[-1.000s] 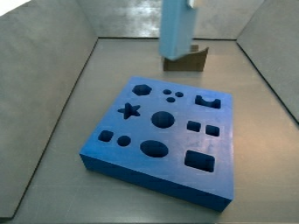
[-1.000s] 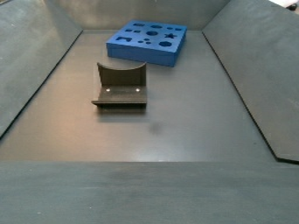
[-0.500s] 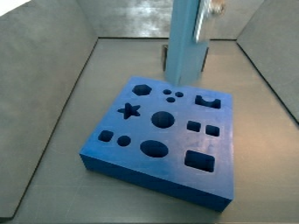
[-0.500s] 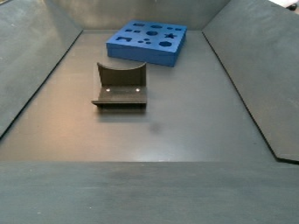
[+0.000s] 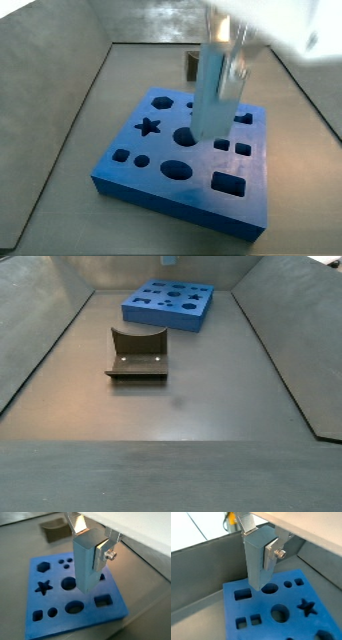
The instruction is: Insert the rectangle object.
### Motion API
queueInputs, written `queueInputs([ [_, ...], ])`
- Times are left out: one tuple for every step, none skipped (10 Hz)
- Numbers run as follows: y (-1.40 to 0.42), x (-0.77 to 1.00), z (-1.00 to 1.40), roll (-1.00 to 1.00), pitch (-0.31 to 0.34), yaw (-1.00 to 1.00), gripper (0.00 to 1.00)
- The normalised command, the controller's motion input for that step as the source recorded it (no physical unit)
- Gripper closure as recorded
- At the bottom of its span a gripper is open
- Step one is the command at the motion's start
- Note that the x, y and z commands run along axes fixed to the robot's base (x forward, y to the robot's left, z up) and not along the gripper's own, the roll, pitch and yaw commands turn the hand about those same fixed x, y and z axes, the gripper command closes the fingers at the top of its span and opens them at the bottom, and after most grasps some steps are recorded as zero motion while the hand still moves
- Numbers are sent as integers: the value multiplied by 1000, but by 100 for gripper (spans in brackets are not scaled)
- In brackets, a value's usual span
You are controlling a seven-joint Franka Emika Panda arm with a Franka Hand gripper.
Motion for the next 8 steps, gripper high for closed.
queueInputs([
  [-291,34,-554,53,-29,-894,100],
  [-251,69,-677,107,-40,-891,100],
  [-237,131,-746,156,-50,-846,100],
  [-251,174,-743,170,-49,-806,100],
  [-294,223,-517,99,-30,-749,100],
  [-317,309,-206,60,-1,-646,100],
  [-234,331,-103,121,-1,-640,100],
  [-146,229,-80,219,0,-680,100],
])
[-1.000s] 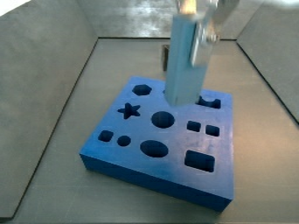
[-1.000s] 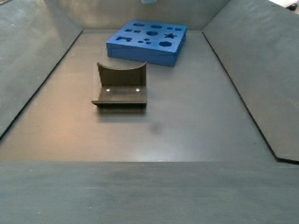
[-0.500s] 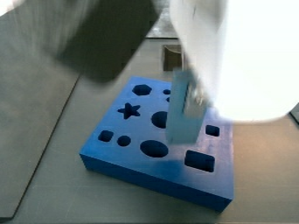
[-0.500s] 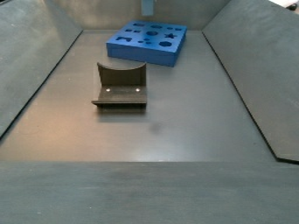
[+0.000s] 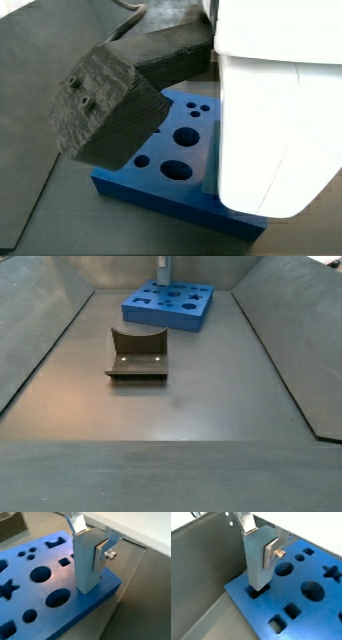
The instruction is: Insert the rectangle object.
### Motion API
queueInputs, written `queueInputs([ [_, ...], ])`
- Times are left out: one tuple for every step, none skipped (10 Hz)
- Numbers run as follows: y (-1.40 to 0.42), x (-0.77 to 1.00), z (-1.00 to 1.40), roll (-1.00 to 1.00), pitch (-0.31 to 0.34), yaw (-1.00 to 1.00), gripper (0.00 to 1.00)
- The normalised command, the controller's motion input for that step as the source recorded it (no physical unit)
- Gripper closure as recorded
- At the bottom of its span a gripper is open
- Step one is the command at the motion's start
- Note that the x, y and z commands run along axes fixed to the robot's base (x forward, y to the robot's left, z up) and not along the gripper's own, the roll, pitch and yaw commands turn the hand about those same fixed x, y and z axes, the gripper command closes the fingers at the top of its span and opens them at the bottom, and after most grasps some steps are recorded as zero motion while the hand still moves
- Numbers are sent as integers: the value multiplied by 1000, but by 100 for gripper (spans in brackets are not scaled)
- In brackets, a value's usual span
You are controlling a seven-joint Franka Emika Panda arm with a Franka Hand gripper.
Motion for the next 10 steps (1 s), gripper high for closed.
queueInputs([
  [-154,257,-57,224,0,-654,100],
  [-149,340,-163,304,0,-554,100],
  [-120,440,-246,376,0,-440,100],
  [-131,469,-291,386,9,-377,100],
  [0,0,-363,331,0,3,100],
  [43,0,-320,227,0,23,100],
  [60,0,-414,199,0,0,100],
  [0,0,-483,126,-3,9,100],
  [0,-111,-651,111,-60,143,100],
  [0,-174,-740,107,-77,183,100],
])
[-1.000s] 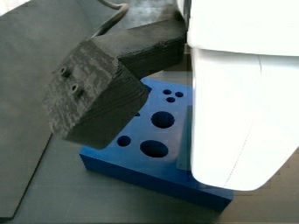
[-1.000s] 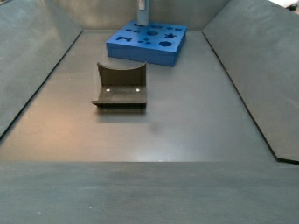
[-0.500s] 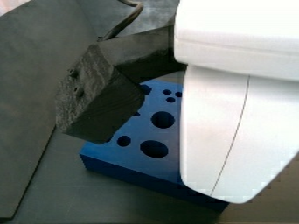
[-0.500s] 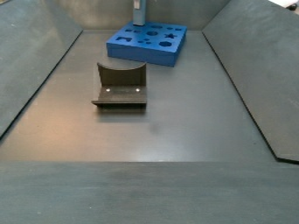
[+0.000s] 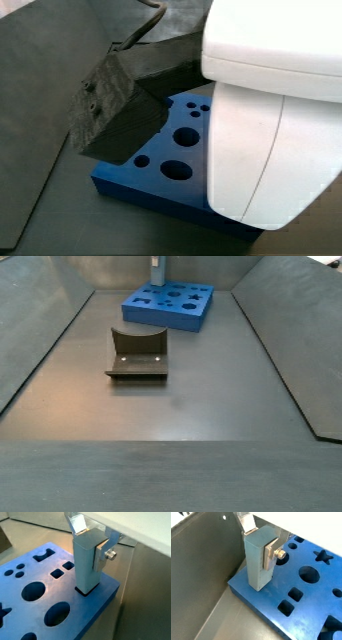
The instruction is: Insert the rectangle object.
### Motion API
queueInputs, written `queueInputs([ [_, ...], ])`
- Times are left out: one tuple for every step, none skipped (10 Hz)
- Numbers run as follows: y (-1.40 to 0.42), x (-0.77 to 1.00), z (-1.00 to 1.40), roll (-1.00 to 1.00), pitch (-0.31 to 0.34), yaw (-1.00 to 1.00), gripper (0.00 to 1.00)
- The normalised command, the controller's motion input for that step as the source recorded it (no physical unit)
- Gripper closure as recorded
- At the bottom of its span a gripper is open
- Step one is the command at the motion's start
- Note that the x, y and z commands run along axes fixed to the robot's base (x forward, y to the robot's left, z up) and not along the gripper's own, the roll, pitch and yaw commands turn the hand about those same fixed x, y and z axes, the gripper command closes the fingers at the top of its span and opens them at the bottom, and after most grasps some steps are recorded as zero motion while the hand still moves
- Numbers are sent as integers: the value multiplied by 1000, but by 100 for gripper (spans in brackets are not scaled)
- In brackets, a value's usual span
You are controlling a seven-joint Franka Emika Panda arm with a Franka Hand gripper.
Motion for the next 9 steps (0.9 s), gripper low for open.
queueInputs([
  [0,-360,-663,96,-96,243,100],
  [0,-397,-620,63,-96,280,100],
  [-23,-26,-606,0,-27,303,100],
  [-137,77,-677,0,0,186,100],
  [-126,154,-797,0,0,31,100],
  [-57,111,-743,0,-7,9,100],
  [-40,0,-251,-36,-4,0,100],
  [0,0,0,-11,0,0,100],
  [0,0,0,0,0,0,100],
])
